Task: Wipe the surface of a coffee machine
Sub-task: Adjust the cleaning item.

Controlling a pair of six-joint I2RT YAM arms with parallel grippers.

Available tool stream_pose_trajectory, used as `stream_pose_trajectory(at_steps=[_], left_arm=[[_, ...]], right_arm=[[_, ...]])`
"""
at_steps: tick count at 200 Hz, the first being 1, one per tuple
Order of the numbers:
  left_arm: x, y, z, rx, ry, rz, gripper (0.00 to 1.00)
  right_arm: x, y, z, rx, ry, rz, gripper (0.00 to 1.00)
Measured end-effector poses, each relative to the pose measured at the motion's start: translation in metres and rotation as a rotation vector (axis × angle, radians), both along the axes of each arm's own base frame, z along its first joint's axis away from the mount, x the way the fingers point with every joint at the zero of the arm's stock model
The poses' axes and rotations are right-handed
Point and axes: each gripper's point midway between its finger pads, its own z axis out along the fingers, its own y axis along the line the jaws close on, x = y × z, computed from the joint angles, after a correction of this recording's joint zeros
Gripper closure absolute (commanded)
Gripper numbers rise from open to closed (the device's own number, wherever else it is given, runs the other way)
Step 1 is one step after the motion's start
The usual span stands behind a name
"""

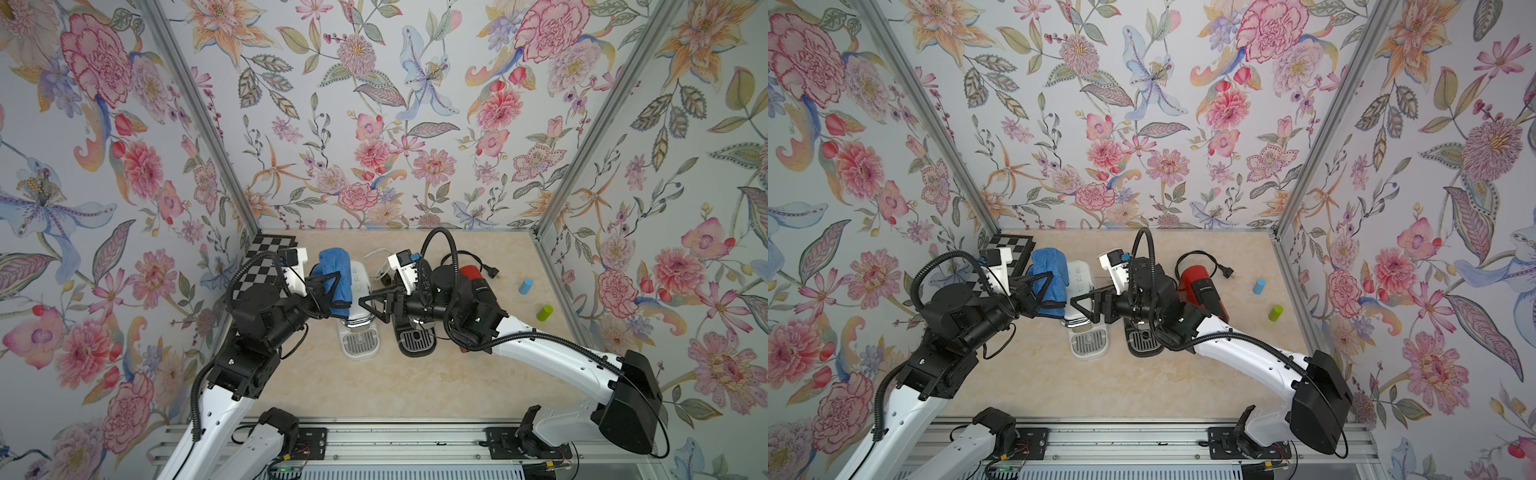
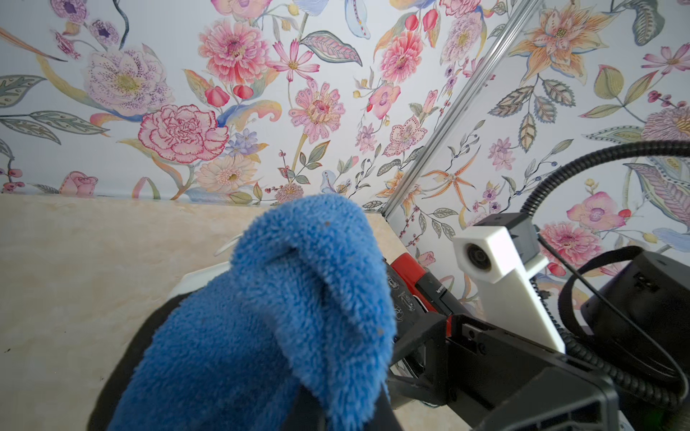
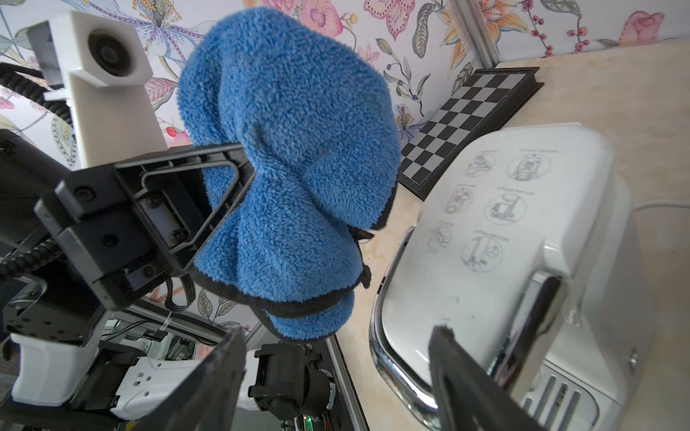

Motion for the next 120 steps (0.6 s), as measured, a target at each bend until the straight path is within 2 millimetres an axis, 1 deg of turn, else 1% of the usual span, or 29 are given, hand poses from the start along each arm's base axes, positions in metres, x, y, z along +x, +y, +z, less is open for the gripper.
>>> stream_pose_trajectory(at_steps=[24,43,57,78,89,105,120], left_arm=[[-0.007,-0.007,0.011,-0.022,-0.03,-0.053,1.0],[-0.01,-0.014,0.014,-0.048,-0.038,-0.102,1.0],[-0.012,-0.02,0.011,-0.071,-0.032,-0.138,1.0],[-0.014,-0.028,0.003,-0.109,-0.015,-0.188,1.0],[-0.014,-0.032,-0.001,-0.132,-0.005,-0.212,1.0],[-0.015,-0.035,-0.006,-0.159,0.005,-0.233,1.0],[-0.016,-0.038,-0.004,-0.182,0.005,-0.252,1.0]], right_arm=[[0.001,0.006,0.008,0.056,0.001,0.026,0.19],[0.002,0.007,0.021,0.111,-0.008,0.035,0.19],[0.003,0.006,0.031,0.152,-0.018,0.036,0.21],[0.006,0.004,0.043,0.204,-0.028,0.037,0.28],[0.007,0.005,0.045,0.224,-0.026,0.041,0.34],[0.007,0.01,0.043,0.24,-0.014,0.058,0.38],[0.007,0.015,0.039,0.248,0.007,0.079,0.43]])
